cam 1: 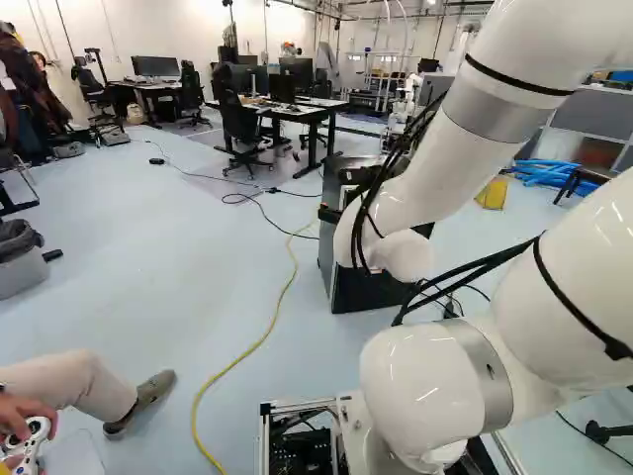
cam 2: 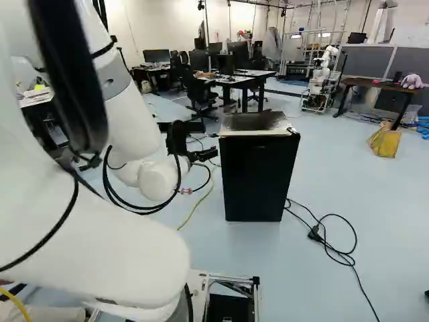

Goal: Grab a drink from the fridge

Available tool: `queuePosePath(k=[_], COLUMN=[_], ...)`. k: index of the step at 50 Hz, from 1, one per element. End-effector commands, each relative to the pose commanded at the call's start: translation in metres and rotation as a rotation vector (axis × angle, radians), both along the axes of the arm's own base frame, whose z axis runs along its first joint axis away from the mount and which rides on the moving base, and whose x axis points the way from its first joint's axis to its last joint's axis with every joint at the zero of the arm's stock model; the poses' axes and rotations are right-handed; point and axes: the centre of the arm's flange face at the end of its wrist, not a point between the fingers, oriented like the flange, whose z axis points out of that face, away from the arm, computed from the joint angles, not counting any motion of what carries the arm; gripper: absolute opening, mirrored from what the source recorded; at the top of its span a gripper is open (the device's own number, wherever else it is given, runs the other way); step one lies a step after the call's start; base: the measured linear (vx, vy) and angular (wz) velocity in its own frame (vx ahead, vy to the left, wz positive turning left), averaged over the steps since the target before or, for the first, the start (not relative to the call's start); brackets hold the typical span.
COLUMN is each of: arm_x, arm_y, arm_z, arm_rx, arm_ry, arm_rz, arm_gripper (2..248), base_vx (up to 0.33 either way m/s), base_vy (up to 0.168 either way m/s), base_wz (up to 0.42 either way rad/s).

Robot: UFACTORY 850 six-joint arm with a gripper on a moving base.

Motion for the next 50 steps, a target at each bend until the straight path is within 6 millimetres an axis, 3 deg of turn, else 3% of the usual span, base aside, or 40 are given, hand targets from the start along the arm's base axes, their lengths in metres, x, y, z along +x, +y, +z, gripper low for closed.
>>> queuePosePath(k=[26,50], arm_x=[0.023,0.052], arm_y=[0.014,0.032], arm_z=[0.006,-0.008], arm_rx=[0.040,0.062], arm_ry=[-0.037,-0.038], arm_rz=[-0.045,-0.093], arm_gripper=[247,247], base_vx=[0.000,0.000], base_vy=[0.000,0.000], base_wz=[0.000,0.000])
